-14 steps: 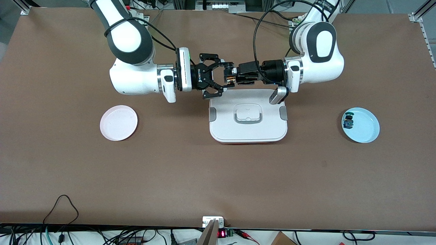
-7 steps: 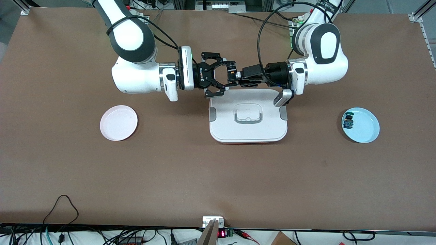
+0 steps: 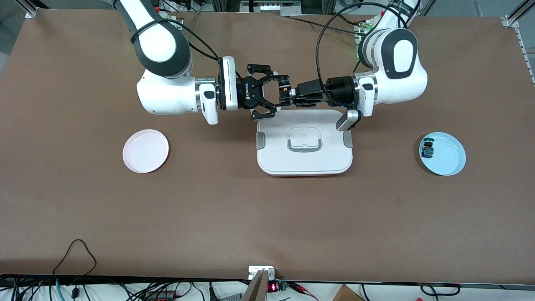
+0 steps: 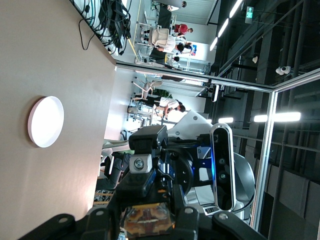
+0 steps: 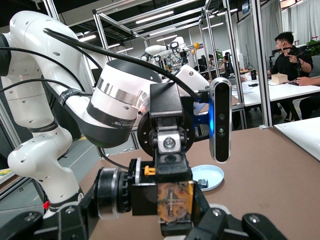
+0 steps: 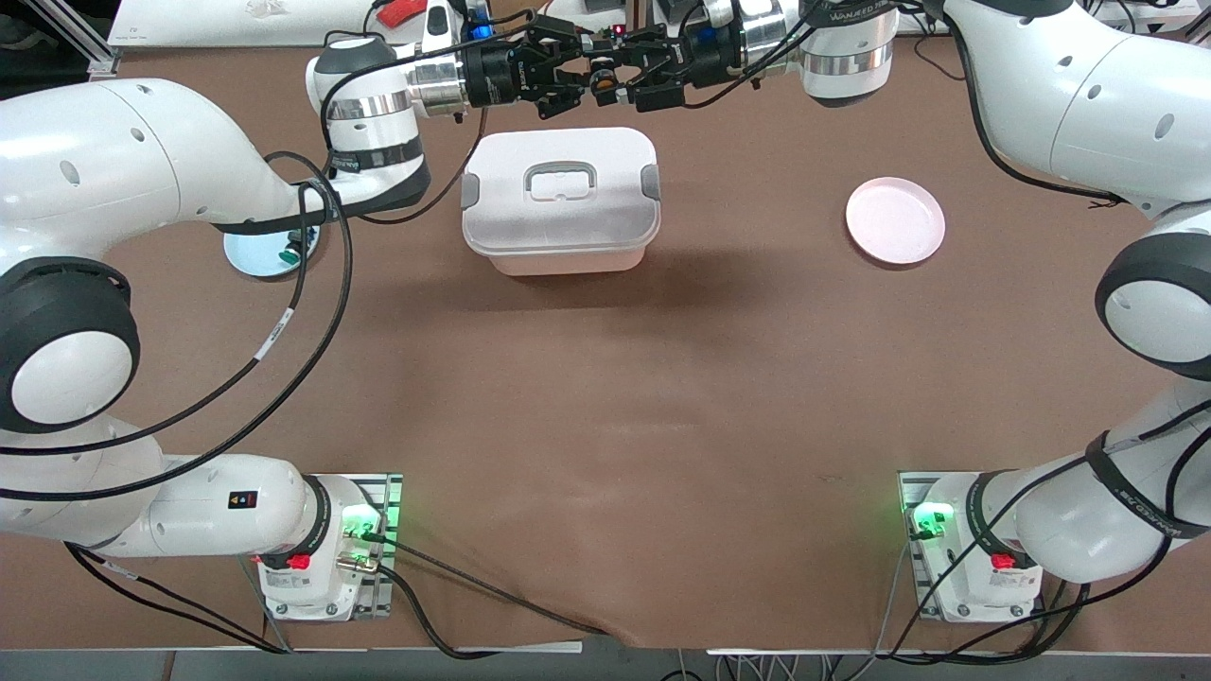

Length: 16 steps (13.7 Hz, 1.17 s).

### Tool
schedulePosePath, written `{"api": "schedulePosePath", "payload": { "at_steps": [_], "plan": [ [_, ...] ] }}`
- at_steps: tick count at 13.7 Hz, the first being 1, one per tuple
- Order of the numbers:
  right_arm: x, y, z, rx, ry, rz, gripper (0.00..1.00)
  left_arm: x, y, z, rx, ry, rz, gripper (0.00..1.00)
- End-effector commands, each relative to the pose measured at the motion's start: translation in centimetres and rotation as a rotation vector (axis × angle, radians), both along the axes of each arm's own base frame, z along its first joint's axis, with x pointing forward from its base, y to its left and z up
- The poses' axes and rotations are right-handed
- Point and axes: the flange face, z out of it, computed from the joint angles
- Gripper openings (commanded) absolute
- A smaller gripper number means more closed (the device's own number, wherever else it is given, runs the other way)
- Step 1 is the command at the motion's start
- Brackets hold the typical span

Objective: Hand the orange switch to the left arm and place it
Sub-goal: 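Grasp the orange switch with the left gripper and open the right gripper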

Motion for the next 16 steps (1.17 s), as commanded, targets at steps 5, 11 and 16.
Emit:
{"api": "schedulePosePath", "payload": {
  "at_steps": [5,11,16],
  "plan": [
    [-0.4,0.1,0.1,0.005,0.015,-0.009,1.00,-0.1,0.8,1.1,-0.011,-0.023,0.026,0.16],
    [-0.1,-0.8,-0.1,-0.004,0.075,-0.024,1.00,-0.1,0.8,1.1,-0.009,-0.024,0.025,0.16],
    [2.4,-5.5,-0.3,0.000,0.083,-0.080,1.00,1.4,2.3,1.8,0.237,-0.196,-0.148,0.16]
  ]
}}
